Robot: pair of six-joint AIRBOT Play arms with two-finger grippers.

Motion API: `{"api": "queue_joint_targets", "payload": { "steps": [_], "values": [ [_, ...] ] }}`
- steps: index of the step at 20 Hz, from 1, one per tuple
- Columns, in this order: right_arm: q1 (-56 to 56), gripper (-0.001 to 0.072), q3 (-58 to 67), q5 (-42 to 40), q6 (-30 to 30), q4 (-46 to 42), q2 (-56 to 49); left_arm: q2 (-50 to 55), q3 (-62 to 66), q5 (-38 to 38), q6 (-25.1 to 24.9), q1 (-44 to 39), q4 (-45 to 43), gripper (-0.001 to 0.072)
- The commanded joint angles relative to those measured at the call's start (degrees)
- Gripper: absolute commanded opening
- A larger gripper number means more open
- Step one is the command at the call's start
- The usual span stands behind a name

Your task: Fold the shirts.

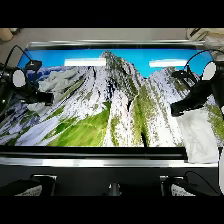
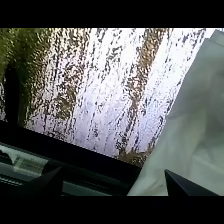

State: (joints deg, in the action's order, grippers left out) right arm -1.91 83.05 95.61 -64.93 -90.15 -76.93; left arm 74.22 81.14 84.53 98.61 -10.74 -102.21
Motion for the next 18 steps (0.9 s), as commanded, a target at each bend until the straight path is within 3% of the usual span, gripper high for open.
{"api": "queue_joint_targets", "payload": {
  "steps": [1, 18],
  "values": [
    [-0.02, 0.0693, -0.02, 0.00, 0.00, 0.00, -0.02, -0.04, 0.00, 0.00, -0.02, -0.04, 0.00, 0.0720],
    [-0.02, 0.0693, -0.02, -0.02, -0.02, 0.02, -0.02, 0.09, -0.02, -1.88, 0.02, -0.04, 0.04, 0.0720]
  ]
}}
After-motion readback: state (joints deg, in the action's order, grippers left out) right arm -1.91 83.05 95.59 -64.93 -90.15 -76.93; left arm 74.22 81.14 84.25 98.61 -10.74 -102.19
